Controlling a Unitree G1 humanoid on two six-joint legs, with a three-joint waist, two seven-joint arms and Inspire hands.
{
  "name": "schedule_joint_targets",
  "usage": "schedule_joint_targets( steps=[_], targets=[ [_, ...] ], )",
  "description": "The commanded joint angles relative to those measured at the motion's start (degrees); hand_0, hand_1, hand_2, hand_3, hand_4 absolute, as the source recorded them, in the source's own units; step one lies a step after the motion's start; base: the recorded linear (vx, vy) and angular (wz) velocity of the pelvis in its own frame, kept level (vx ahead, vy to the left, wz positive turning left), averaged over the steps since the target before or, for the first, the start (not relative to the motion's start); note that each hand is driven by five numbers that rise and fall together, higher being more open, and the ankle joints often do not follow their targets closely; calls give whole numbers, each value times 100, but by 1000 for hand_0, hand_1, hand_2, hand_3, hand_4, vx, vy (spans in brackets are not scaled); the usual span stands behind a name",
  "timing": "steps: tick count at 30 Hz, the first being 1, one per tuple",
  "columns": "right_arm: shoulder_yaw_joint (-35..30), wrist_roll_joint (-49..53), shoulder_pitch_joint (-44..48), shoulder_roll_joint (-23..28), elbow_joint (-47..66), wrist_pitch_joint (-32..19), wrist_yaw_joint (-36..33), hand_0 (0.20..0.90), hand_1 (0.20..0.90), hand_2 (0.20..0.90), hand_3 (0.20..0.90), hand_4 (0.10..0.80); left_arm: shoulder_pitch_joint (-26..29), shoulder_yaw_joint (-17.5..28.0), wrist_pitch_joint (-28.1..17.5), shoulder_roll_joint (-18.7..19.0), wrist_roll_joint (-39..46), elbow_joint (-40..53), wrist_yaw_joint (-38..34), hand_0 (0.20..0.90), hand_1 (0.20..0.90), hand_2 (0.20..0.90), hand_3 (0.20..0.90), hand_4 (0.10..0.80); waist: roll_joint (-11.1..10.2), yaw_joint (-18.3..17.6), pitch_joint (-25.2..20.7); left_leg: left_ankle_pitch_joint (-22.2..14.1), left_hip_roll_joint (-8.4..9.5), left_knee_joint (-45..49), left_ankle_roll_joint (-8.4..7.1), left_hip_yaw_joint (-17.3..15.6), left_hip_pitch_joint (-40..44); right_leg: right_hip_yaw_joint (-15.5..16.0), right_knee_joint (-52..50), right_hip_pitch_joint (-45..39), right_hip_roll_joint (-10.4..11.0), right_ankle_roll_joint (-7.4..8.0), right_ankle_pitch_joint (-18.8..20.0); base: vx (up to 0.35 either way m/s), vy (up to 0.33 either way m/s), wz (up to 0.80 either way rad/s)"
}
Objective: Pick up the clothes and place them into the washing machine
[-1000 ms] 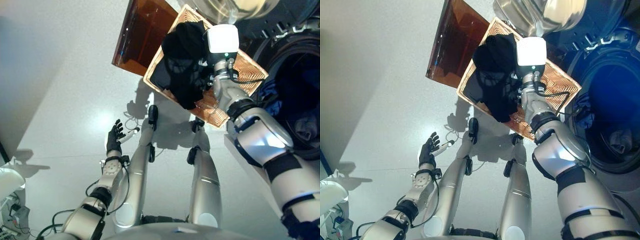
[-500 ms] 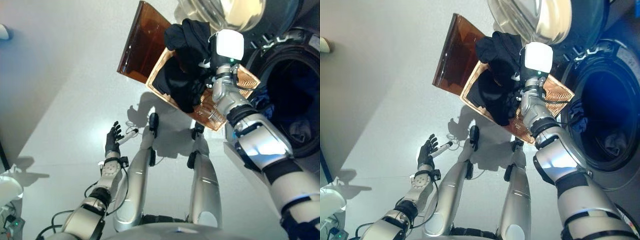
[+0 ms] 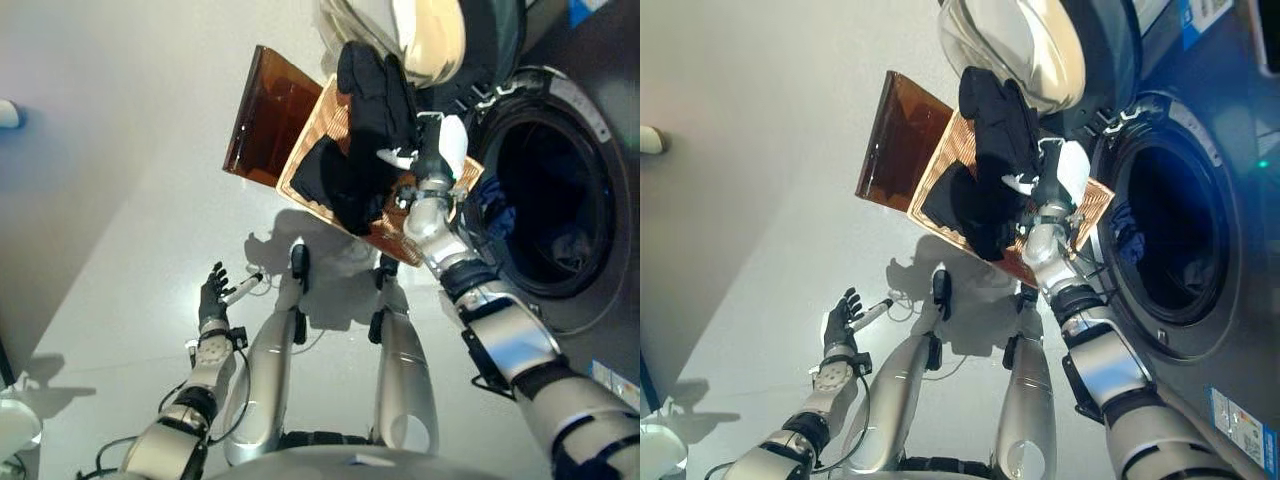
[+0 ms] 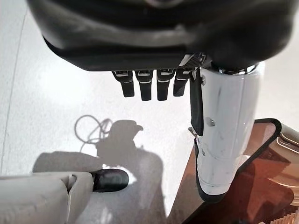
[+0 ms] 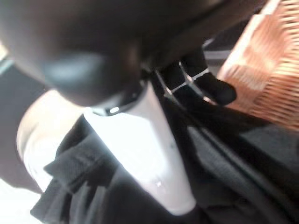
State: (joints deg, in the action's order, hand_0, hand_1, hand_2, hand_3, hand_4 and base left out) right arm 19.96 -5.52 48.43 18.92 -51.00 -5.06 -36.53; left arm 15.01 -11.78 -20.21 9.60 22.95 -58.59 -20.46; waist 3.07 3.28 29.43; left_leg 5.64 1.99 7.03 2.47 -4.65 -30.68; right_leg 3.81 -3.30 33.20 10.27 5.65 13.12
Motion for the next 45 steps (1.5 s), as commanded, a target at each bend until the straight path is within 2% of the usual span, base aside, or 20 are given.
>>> schedule_joint_targets(
  steps=[1,4,6,18,33,39,45],
  targets=[
    [-232,234,217,89,760,-768,-260,200,200,200,200,300,-374,171,-81,70,-141,-234,-196,900,900,900,900,800,95,-6,-399,-111,115,-190,-357,9,113,6,-556,-268,-4,34,-583,0,0,0],
    [-394,795,-18,-88,809,-1003,-95,200,200,200,200,300,-387,199,-54,68,-153,-254,-195,900,900,900,900,800,71,-27,-436,-135,113,-152,-350,-13,138,-9,-538,-303,-8,35,-572,7,3,-2],
    [-581,1623,-230,-303,692,-1279,76,200,200,200,200,300,-382,185,-33,68,-153,-296,-180,900,900,900,900,800,64,-40,-460,-179,113,-130,-345,-44,187,-48,-511,-366,-17,35,-585,25,15,-11],
    [-1072,3830,-1005,-822,727,-2005,722,200,200,200,200,300,-390,157,20,39,-73,-345,-141,900,900,900,900,800,96,-124,-483,-301,100,-3,-325,-149,184,-132,-490,-389,-26,31,-609,16,8,-9],
    [-2155,6692,-947,-1115,-13,-2663,1362,200,200,200,200,300,-391,-49,52,-55,197,-426,-25,900,900,900,900,800,277,-116,-494,-473,100,203,-321,-274,67,-227,-501,-318,-9,35,-645,4,2,-3],
    [-2396,7141,-976,-1143,135,-2872,1451,200,200,200,200,300,-423,-70,67,-86,280,-434,14,900,900,900,900,800,327,-137,-494,-487,101,219,-321,-291,44,-255,-497,-294,-14,37,-655,1,-2,-2],
    [-2883,7473,-722,-897,20,-3096,1372,200,200,200,200,300,-463,-108,76,-120,367,-485,89,900,900,900,900,800,401,-115,-541,-503,113,221,-313,-292,22,-285,-509,-262,-16,32,-667,0,-2,-3]
  ],
)
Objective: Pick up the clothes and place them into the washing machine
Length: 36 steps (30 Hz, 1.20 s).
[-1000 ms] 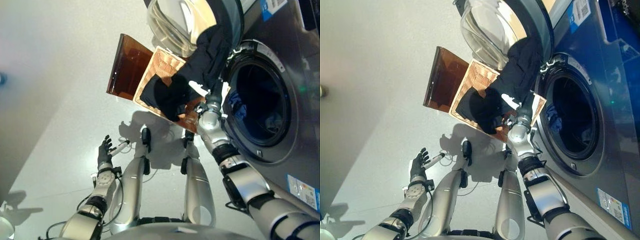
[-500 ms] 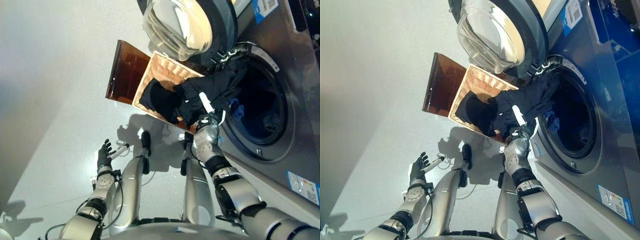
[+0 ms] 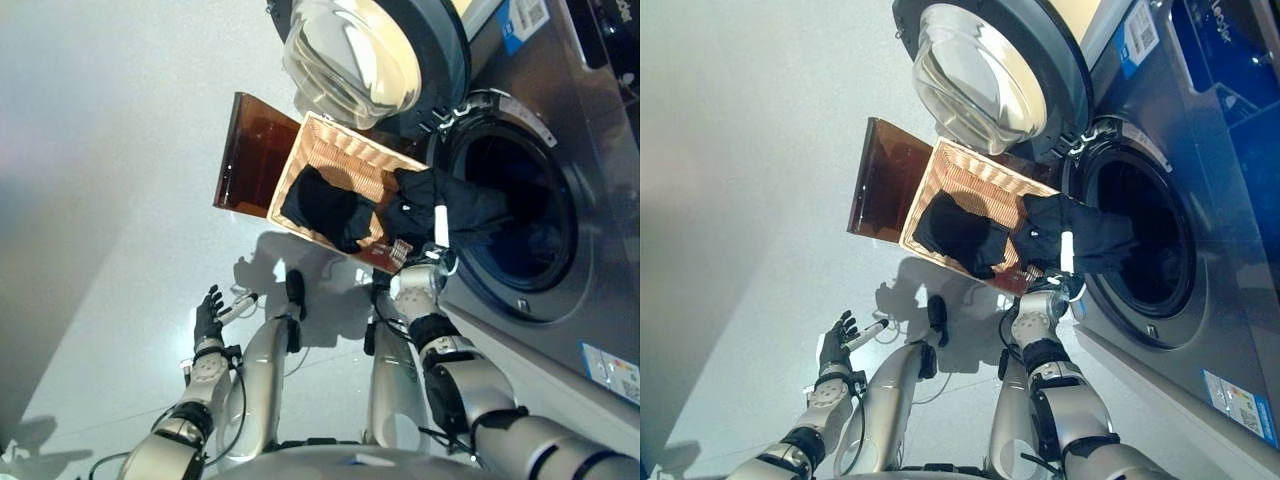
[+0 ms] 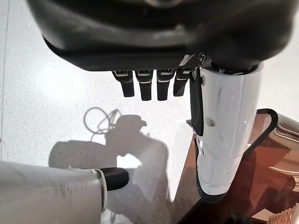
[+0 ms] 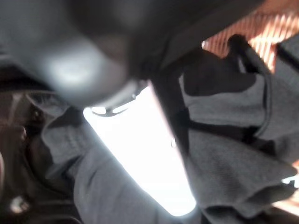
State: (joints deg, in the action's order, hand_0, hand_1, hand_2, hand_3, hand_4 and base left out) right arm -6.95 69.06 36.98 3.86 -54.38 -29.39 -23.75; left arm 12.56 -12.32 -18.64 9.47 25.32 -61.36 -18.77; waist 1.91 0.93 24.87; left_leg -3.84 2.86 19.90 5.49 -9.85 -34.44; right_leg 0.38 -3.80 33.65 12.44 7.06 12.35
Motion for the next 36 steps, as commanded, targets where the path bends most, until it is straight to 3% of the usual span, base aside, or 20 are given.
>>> schedule_joint_targets(
  steps=[1,6,15,23,36],
  targets=[
    [-253,39,467,663,328,-701,67,200,200,200,200,300,-219,-58,-80,-112,133,-218,-75,900,900,900,900,800,529,117,-93,442,27,-1071,-614,230,393,52,-463,-298,-236,-111,-594,0,0,0],
    [-621,153,684,1105,136,-823,-42,200,200,200,200,300,-251,-66,-97,-111,164,-254,-2,900,900,900,900,800,574,116,-166,472,42,-1087,-606,236,330,50,-451,-246,-233,-117,-573,0,0,0],
    [-876,-421,1028,2349,-233,-664,-467,200,200,200,200,300,-382,-6,-145,8,76,-297,64,900,900,900,900,800,624,154,-257,480,55,-1127,-607,251,313,40,-454,-206,-221,-96,-571,2,-4,-2],
    [-871,-504,1655,3789,-1080,-360,-649,200,200,200,200,300,-467,-54,-180,159,55,-348,206,900,900,900,900,800,661,235,-364,434,65,-1126,-626,261,317,34,-467,-215,-215,-68,-639,12,-6,1],
    [-544,253,2853,4626,-1494,-292,-483,200,200,200,200,300,-531,-215,-114,158,249,-362,391,900,900,900,900,800,901,355,-457,565,92,-1266,-661,201,245,-43,-419,-71,-202,-50,-587,5,0,2]
  ],
)
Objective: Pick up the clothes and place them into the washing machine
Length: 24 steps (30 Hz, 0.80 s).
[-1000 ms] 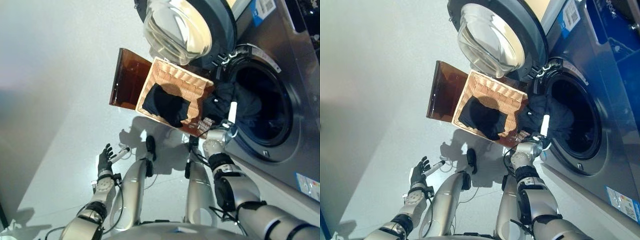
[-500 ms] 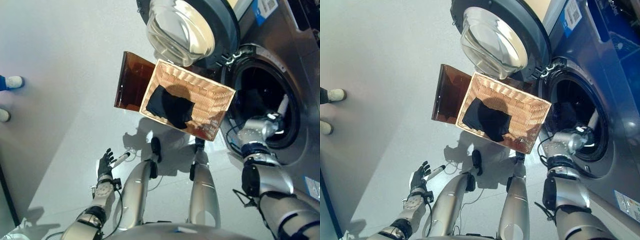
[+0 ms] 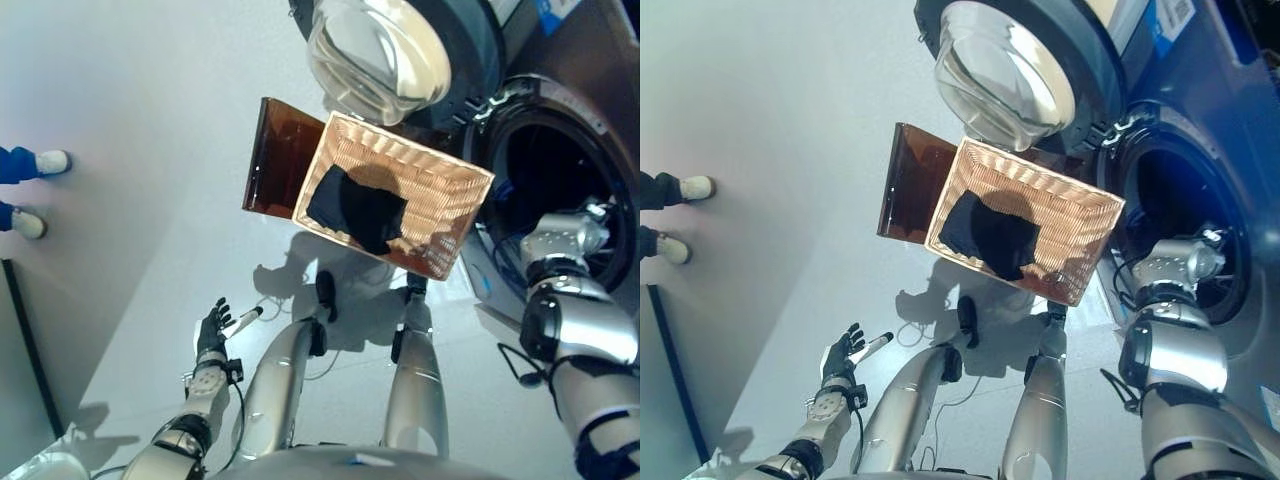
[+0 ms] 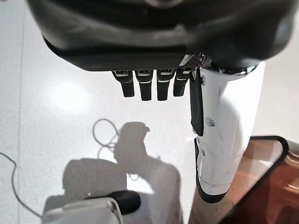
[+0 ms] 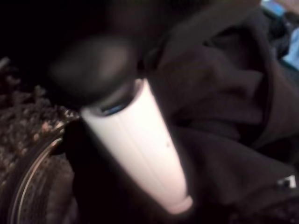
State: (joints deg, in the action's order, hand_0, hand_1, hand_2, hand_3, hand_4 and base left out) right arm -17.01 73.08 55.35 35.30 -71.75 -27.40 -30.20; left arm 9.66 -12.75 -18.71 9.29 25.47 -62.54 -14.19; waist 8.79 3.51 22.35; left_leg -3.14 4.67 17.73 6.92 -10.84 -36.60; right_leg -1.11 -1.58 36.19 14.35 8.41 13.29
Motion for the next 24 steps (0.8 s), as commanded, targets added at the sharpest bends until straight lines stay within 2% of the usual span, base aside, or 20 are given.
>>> schedule_joint_targets(
  steps=[1,7,8,9,24],
  targets=[
    [496,-100,1116,1516,211,-486,190,200,200,200,200,300,-243,-206,-104,161,267,-215,-53,900,900,900,900,800,237,117,-217,515,-81,-1073,-808,305,459,103,-635,-317,-392,-184,-676,0,0,0],
    [638,-111,1259,1592,119,-414,260,200,200,200,200,300,-224,-248,-92,139,279,-175,-35,900,900,900,900,800,291,129,-233,539,-73,-1098,-807,312,427,115,-666,-258,-392,-194,-684,2,-1,-1],
    [677,-155,1273,1578,46,-389,244,590,590,590,590,578,-213,-270,-88,141,271,-170,-39,900,900,900,900,800,284,140,-241,536,-74,-1097,-803,318,422,116,-678,-252,-393,-202,-687,0,0,0],
    [683,-160,1283,1580,40,-387,239,900,900,900,900,800,-213,-269,-88,139,270,-170,-41,900,900,900,900,800,284,140,-242,536,-74,-1096,-803,318,419,115,-679,-249,-393,-202,-688,0,0,0],
    [755,-193,1334,1268,-51,-361,244,900,900,900,900,800,-93,-212,-75,155,224,-287,-127,900,900,900,900,800,204,131,-244,520,-73,-1089,-791,290,414,107,-697,-230,-407,-228,-687,0,0,0]
  ],
)
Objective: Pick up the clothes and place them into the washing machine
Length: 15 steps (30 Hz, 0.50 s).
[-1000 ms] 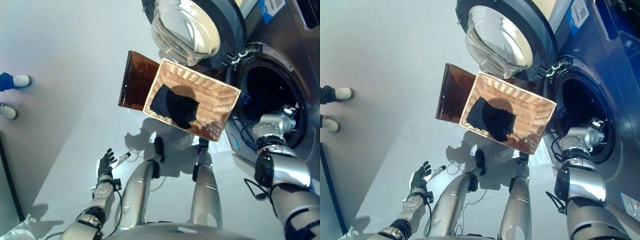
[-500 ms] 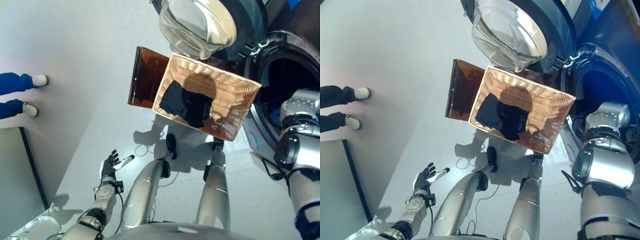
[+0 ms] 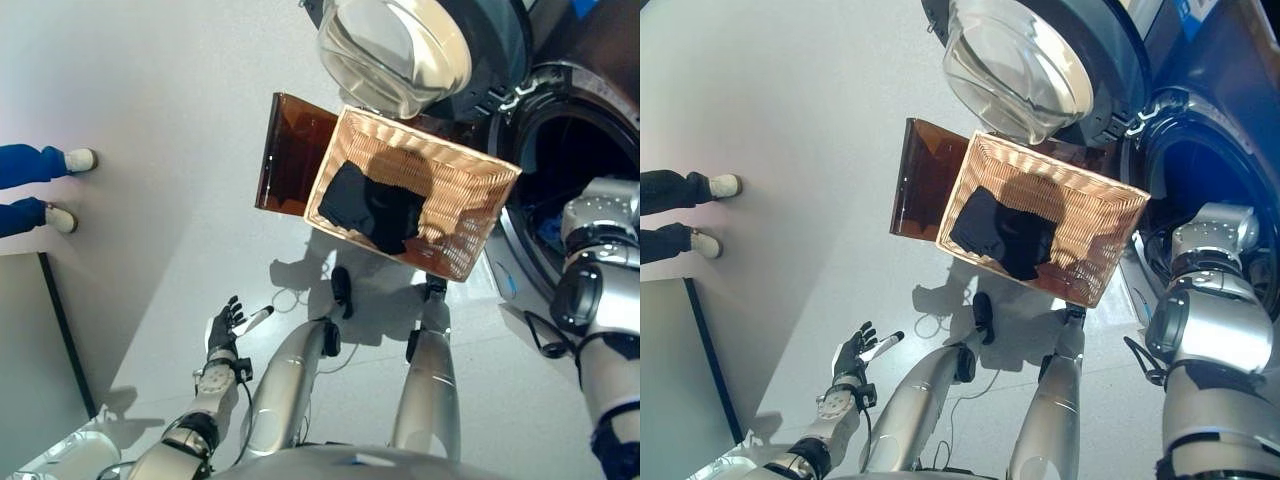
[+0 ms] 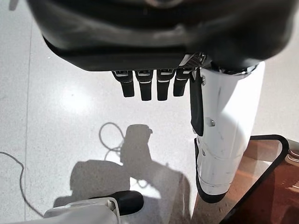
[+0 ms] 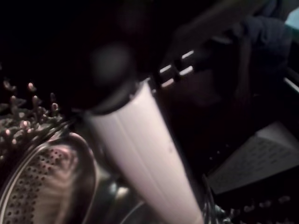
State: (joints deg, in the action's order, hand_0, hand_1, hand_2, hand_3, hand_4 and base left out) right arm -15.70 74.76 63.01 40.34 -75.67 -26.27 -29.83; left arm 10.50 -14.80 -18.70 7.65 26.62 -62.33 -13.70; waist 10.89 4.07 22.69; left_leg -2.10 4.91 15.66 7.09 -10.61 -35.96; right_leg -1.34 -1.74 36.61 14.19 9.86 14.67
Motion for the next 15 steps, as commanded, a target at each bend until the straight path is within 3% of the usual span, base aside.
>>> schedule_joint_targets(
  steps=[1,9,15],
  targets=[
    [643,-373,566,743,356,-474,210,900,900,900,900,800,-172,-1,-78,324,114,-314,-181,900,900,900,900,800,-14,76,-277,415,-97,-882,-805,269,351,133,-684,-274,-392,-374,-823,0,0,0],
    [857,-757,436,239,569,-372,244,900,900,900,900,800,-107,40,-117,328,120,-292,-234,900,900,900,900,800,-28,84,-203,424,-114,-891,-794,242,353,102,-685,-250,-412,-389,-805,-2,1,0],
    [968,-1031,196,-540,862,-389,291,900,900,900,900,800,-11,68,-159,295,121,-262,-275,900,900,900,900,800,-18,73,-92,403,-130,-799,-792,216,303,83,-773,-180,-435,-423,-831,-17,1,-4]
  ],
)
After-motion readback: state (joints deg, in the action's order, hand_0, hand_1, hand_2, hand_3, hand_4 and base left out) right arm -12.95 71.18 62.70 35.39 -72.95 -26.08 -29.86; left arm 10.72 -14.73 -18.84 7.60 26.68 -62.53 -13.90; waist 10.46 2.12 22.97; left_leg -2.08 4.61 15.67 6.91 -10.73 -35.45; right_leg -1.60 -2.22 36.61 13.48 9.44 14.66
